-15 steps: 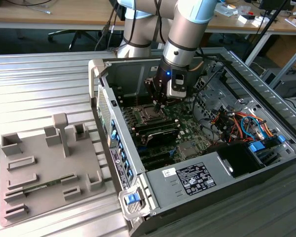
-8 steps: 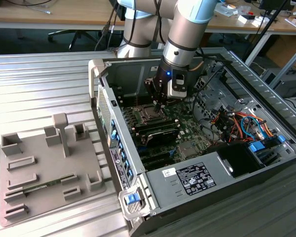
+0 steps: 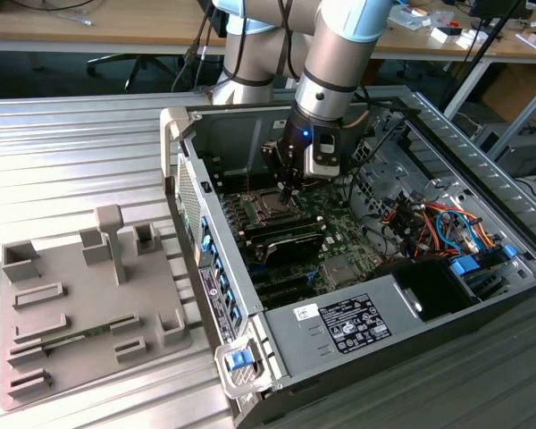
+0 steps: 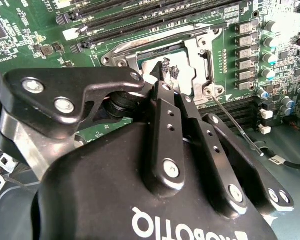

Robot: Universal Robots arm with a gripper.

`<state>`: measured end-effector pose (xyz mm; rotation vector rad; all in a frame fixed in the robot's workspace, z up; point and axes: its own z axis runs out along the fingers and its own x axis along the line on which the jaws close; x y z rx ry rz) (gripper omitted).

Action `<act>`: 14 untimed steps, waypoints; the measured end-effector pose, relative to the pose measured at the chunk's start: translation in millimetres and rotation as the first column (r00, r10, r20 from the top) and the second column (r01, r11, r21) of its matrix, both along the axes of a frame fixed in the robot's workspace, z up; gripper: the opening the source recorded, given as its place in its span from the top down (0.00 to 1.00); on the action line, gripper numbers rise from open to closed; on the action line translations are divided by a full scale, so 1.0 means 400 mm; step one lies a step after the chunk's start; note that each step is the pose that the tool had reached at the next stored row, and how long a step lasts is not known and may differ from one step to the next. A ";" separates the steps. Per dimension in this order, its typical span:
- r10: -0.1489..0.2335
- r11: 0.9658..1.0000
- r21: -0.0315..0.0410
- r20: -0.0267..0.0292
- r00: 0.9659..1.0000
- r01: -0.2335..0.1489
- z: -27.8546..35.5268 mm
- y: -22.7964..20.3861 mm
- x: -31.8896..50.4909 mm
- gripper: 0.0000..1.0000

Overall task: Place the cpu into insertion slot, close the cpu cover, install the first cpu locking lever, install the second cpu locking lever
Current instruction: 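Install the first cpu locking lever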

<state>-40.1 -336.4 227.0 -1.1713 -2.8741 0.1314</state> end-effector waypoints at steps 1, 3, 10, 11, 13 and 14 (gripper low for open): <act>0.003 1.000 0.000 0.000 1.000 -0.003 0.000 0.000 0.000 0.89; 0.009 1.000 0.000 0.000 1.000 -0.009 0.000 0.000 0.000 0.89; 0.025 1.000 0.000 0.000 1.000 -0.025 0.000 0.000 0.000 0.89; 0.028 1.000 0.000 0.000 1.000 -0.028 0.000 0.000 0.000 0.89; 0.032 0.999 0.000 0.000 0.999 -0.032 0.000 0.000 0.000 0.89; 0.034 0.999 0.000 0.000 0.999 -0.034 0.000 0.000 0.000 0.89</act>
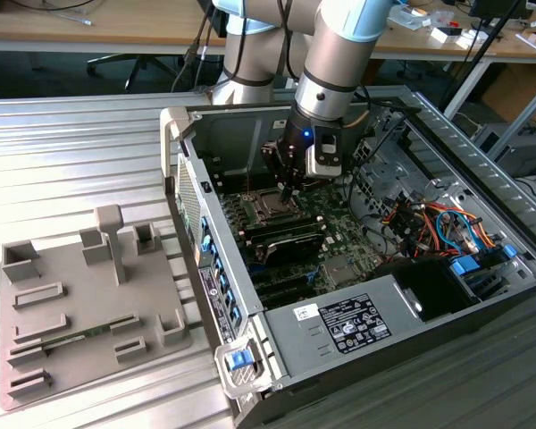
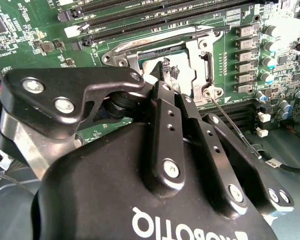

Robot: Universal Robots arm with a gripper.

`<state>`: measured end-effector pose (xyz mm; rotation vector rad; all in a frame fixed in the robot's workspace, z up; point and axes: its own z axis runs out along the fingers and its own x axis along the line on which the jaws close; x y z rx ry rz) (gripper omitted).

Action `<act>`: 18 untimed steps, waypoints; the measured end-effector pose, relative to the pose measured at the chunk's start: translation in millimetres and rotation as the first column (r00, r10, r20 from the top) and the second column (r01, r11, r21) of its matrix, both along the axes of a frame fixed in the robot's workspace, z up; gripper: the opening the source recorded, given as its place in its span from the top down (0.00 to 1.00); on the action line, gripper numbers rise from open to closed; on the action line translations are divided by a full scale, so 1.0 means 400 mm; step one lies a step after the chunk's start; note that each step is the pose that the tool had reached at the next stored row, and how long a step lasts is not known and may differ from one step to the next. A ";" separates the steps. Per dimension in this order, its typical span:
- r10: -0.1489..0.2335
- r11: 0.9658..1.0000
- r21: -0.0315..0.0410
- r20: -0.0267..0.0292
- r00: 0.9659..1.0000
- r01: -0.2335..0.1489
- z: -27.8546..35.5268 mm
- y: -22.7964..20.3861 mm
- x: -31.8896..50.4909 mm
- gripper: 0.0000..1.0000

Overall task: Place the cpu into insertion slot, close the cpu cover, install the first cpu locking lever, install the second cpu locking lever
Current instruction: 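Install the first cpu locking lever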

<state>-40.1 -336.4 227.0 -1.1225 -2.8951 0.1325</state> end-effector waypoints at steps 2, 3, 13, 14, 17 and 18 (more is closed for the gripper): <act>0.004 1.000 0.000 0.000 1.000 -0.004 0.000 0.000 0.000 0.89; 0.006 1.000 0.000 0.000 1.000 -0.006 0.000 0.000 0.000 0.89; 0.028 1.000 0.000 0.000 1.000 -0.028 0.000 0.000 0.000 0.89; 0.032 0.999 0.000 0.000 0.999 -0.032 0.000 0.000 0.000 0.89; 0.039 0.999 0.000 0.000 0.999 -0.039 0.000 0.000 0.000 0.89; 0.045 0.999 0.000 0.000 0.999 -0.045 0.000 0.000 0.000 0.89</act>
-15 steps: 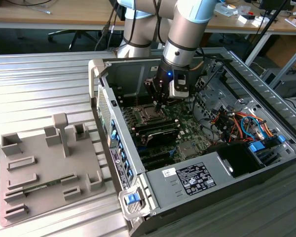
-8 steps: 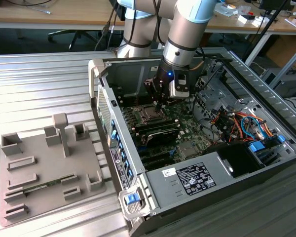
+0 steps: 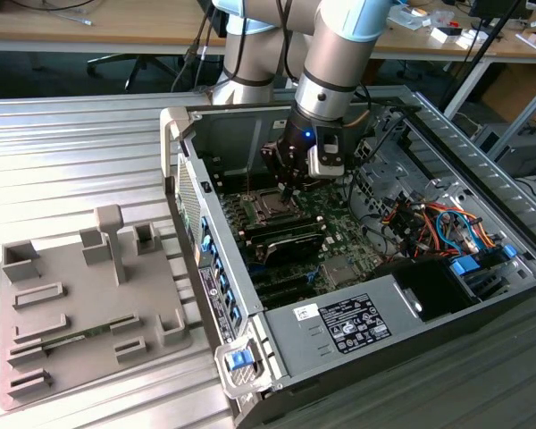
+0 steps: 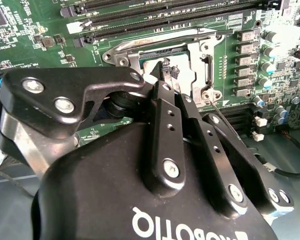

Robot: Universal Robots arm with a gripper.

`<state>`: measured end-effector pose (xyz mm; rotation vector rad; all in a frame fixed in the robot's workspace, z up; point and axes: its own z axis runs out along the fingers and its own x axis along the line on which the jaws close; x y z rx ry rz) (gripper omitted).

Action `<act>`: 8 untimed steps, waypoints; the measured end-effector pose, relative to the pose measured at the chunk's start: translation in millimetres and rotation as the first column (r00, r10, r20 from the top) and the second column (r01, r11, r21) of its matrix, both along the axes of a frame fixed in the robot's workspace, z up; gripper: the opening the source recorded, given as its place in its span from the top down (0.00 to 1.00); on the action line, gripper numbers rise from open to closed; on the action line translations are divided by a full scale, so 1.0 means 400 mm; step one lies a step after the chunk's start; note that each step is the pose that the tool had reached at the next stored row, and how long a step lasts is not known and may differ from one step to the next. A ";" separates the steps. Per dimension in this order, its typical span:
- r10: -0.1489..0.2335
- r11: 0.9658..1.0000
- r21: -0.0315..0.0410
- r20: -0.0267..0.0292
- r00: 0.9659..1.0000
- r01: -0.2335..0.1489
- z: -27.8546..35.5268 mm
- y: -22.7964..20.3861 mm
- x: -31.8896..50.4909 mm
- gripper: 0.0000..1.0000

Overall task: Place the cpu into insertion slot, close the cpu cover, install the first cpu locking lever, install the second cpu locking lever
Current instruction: 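Install the first cpu locking lever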

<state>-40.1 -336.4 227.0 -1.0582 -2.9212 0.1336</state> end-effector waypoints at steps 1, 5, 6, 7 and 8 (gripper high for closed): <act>0.003 1.000 0.000 0.000 1.000 -0.003 0.000 0.000 0.000 0.89; 0.013 1.000 0.000 0.000 1.000 -0.013 0.000 0.000 0.000 0.89; 0.016 1.000 0.000 0.000 1.000 -0.016 0.000 0.000 0.000 0.89; 0.020 1.000 0.000 0.000 1.000 -0.020 0.000 0.000 0.000 0.89; 0.025 1.000 0.000 0.000 1.000 -0.025 0.000 0.000 0.000 0.89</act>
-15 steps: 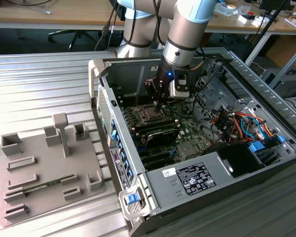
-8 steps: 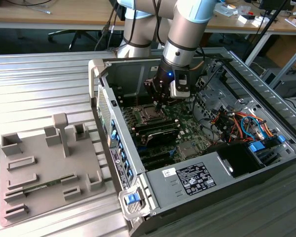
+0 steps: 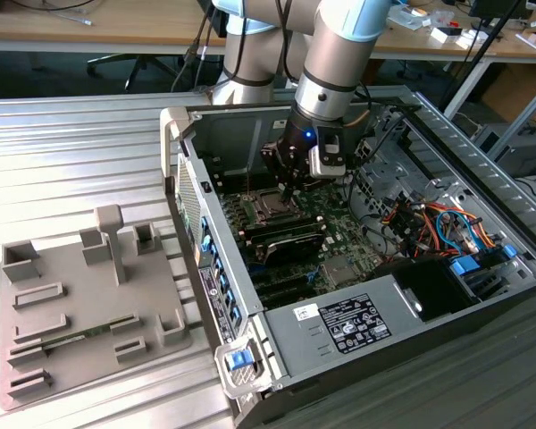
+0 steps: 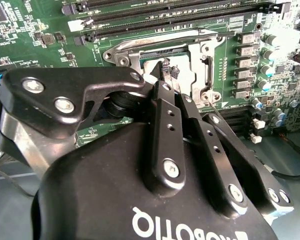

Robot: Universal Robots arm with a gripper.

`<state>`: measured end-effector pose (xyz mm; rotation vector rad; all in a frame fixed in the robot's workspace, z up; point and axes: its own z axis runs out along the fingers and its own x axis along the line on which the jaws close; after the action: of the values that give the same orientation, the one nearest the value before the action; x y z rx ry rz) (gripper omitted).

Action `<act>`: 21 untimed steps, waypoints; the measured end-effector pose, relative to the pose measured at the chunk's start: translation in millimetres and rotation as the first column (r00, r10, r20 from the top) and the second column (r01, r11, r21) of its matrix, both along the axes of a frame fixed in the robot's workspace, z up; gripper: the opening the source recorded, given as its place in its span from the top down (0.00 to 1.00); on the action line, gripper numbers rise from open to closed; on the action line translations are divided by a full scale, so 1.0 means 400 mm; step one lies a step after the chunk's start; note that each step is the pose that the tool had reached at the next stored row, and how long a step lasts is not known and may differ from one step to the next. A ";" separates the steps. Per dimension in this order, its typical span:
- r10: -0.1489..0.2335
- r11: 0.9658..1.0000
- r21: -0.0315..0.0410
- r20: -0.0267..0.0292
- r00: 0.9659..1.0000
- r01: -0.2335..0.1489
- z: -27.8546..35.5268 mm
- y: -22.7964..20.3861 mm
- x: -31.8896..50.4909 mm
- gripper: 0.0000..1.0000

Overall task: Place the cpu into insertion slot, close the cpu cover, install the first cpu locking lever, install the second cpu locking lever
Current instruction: 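Install the first cpu locking lever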

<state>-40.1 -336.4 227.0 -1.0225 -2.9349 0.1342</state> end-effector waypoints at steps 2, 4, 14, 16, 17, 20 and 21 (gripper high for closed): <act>0.006 1.000 0.000 0.000 1.000 -0.006 0.000 0.000 0.000 0.89; 0.010 1.000 0.000 0.000 1.000 -0.010 0.000 0.000 0.000 0.89; 0.036 0.999 0.000 0.000 0.999 -0.036 0.000 0.000 0.000 0.89; 0.040 0.999 0.000 0.000 0.999 -0.040 0.000 0.000 0.000 0.89; 0.043 0.999 0.000 0.000 0.999 -0.043 0.000 0.000 0.000 0.89; 0.048 0.999 0.000 0.000 0.999 -0.048 0.000 0.000 0.000 0.89; 0.051 0.999 0.000 0.000 0.999 -0.051 0.000 0.000 0.000 0.89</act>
<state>-40.1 -336.4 226.9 -0.9476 -2.9623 0.1355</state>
